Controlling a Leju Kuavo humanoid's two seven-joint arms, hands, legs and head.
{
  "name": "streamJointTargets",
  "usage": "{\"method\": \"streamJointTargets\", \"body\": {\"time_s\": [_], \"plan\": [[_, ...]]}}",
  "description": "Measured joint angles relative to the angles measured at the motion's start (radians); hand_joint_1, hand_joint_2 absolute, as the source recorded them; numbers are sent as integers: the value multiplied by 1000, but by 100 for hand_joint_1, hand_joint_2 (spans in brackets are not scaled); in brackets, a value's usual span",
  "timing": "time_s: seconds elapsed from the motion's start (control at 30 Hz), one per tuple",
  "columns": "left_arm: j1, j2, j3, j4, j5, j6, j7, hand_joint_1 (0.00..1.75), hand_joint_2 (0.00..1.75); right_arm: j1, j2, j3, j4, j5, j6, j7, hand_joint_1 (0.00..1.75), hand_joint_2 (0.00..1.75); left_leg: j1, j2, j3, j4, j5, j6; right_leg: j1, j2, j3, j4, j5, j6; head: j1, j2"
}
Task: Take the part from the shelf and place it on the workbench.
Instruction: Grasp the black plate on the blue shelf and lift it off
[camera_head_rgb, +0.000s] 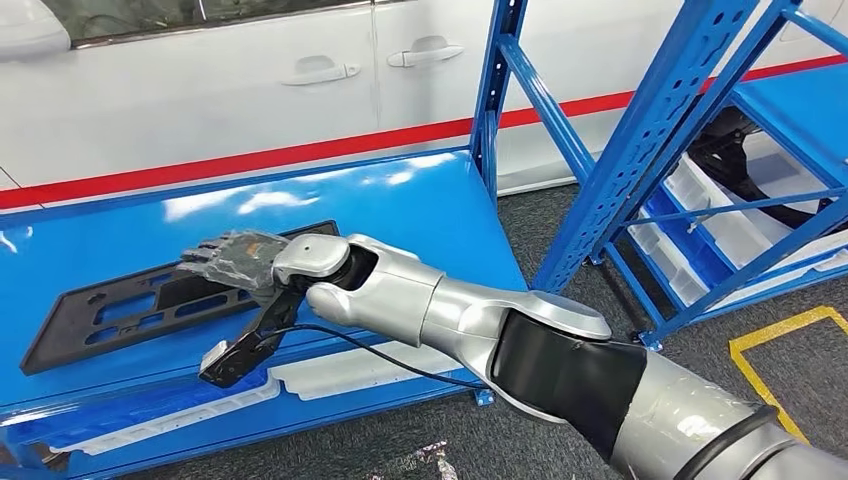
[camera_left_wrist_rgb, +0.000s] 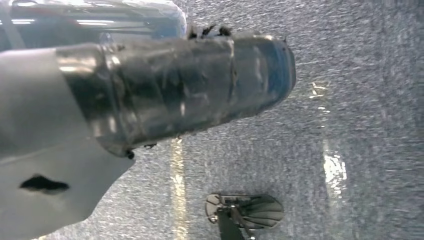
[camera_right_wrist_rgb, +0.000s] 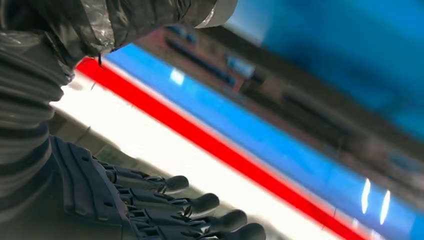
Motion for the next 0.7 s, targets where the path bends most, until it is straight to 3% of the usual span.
{"method": "streamJointTargets", "body": {"time_s": [0.03, 0.07, 0.13, 0.2, 0.3, 0.4, 0.5, 0.53, 0.57, 0.6, 0.7], "plan": [[1, 0, 0, 0, 2, 0, 1, 0, 0, 3, 0, 4, 8, -11, 16, 2, 0, 175, 0, -1, 6, 1, -5, 1, -1, 0, -30, 39, 2, 1, 0, 0], [2, 0, 0, 0, 5, 0, 2, 0, 0, 6, 0, 9, 16, -23, 33, 4, 0, 175, 0, -3, 12, 3, -11, 1, -2, 0, -45, 40, 25, 1, 0, 0], [3, 0, 0, 0, 9, 0, 4, 0, 0, 4, 1, 18, 28, -44, 57, 6, 0, 175, 0, -5, 24, 12, -24, -3, -4, -1, -24, -62, 116, -4, 0, 0], [0, 0, 0, 0, 13, 0, 4, 0, 0, -4, 5, 24, 36, -56, 68, 6, 0, 175, -2, -7, 25, 20, -35, -10, -2, 0, 14, -173, 170, -11, 0, 0], [-6, 0, 0, 0, 16, 1, 5, 0, 0, -13, 13, 30, 45, -62, 73, 7, 0, 175, -4, -8, 16, 25, -36, -24, 3, 4, 30, -214, 170, -17, 0, 0], [-4, 0, 0, 0, 17, 1, 5, 0, 0, -14, 17, 34, 52, -65, 73, 8, 0, 175, -2, -6, 7, 47, -56, -38, -6, 3, 38, -226, 174, -26, 0, 0], [-5, 2, 0, 0, 18, 1, 6, 0, 0, -19, 23, 41, 59, -73, 84, 8, 0, 175, 2, 0, -69, 209, -130, -55, -9, -1, 46, -231, 175, -34, -1, 0], [-5, 2, 0, 0, 18, 1, 6, 0, 0, -20, 23, 44, 62, -81, 94, 9, 0, 175, 4, 1, -98, 263, -145, -58, -9, -2, 46, -231, 174, -34, -1, 0], [-4, 2, 0, 0, 18, 1, 6, 0, 0, -19, 24, 47, 65, -90, 105, 10, 0, 175, 6, 2, -114, 286, -141, -60, -9, -3, 47, -230, 173, -35, -1, 0], [-3, 2, 0, 0, 18, 2, 6, 0, 0, -19, 24, 49, 69, -99, 114, 11, 0, 175, 8, 2, -111, 270, -119, -62, -10, -3, 48, -229, 172, -34, -1, 0], [-3, 2, 0, 0, 18, 4, 7, 0, 0, -21, 27, 51, 76, -118, 129, 15, 0, 175, 10, 2, -29, 86, -28, -62, -11, -1, 51, -224, 165, -24, -1, 0]]}}
